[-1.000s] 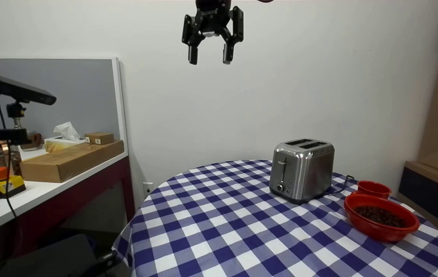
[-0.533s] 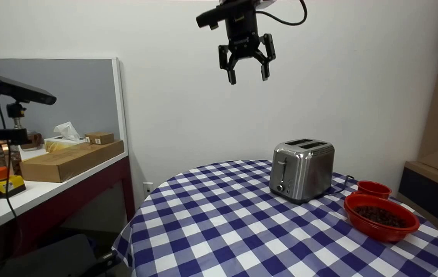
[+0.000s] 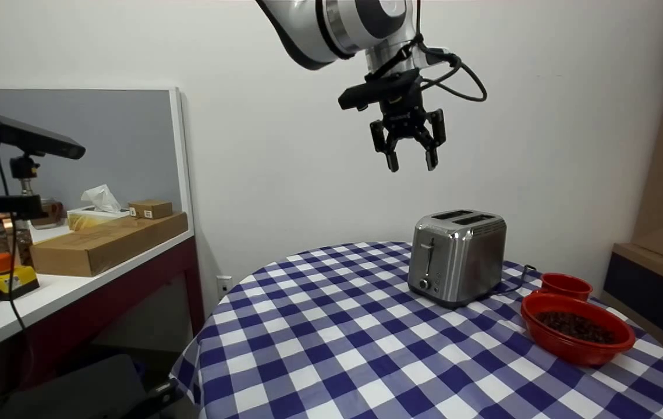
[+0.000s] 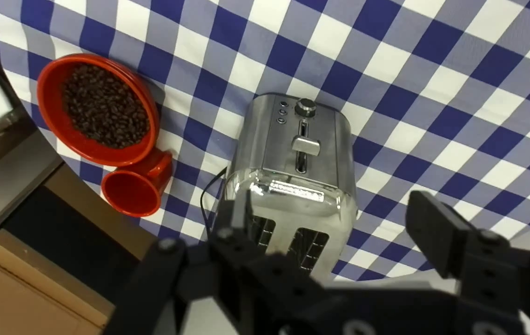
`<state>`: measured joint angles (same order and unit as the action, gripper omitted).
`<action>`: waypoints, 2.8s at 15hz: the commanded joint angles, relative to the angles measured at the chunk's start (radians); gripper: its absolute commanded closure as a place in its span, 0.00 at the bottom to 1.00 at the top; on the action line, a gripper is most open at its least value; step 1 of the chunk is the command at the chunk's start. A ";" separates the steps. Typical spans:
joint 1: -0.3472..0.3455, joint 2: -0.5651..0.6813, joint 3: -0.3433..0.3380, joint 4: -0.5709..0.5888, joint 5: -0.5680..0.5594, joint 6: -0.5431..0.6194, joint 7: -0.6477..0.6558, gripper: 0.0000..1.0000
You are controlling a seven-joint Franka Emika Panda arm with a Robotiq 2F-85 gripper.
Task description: Push down the lever of the toaster
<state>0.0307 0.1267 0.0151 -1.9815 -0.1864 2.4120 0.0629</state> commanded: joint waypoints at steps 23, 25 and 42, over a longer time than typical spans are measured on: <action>0.075 0.543 -0.110 0.397 -0.026 0.102 0.153 1.00; 0.083 0.572 -0.118 0.411 -0.020 0.114 0.154 1.00; 0.086 0.698 -0.131 0.451 0.003 0.020 0.162 1.00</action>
<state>0.1120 0.7570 -0.0932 -1.5677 -0.1852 2.4680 0.2016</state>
